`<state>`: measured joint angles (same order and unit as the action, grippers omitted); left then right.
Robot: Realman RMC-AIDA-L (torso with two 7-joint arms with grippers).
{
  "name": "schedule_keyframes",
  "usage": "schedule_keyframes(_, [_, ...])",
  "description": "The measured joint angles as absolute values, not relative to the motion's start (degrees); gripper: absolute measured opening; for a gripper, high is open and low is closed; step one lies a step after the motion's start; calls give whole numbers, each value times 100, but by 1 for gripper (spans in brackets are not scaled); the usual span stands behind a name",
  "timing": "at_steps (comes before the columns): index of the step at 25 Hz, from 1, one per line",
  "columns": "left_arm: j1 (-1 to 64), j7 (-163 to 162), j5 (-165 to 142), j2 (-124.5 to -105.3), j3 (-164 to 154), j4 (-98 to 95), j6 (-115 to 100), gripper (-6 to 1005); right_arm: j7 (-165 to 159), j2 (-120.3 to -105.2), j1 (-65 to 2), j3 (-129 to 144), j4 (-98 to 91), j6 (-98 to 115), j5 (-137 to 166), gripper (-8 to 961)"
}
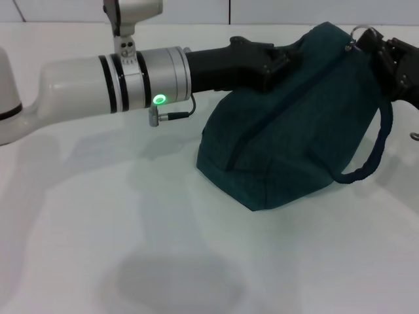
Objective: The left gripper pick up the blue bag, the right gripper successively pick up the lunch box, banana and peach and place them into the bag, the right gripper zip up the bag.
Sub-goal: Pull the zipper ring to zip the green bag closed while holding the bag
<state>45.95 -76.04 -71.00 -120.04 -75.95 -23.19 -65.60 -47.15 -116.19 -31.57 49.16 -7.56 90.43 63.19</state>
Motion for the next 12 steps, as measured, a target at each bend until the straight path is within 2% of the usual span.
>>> schedule_keyframes(2, [4591,-7596,-7097,-12007,-7621,-2316,-6565,69,-4712,-11619,-3178,4917,-740,9043,6323,15])
schedule_keyframes(7, [4587,-7636,-7117,-11983,-7701,-2372,-6569,28,-4737,-11618,-3194,4972,-736,9058,6328,15])
schedule_keyframes(12, [4494,-7767,-7421,-11861,-7709,-2648,-6584,31,-4747,-11618,-3245,5031,-522,9233,6300,16])
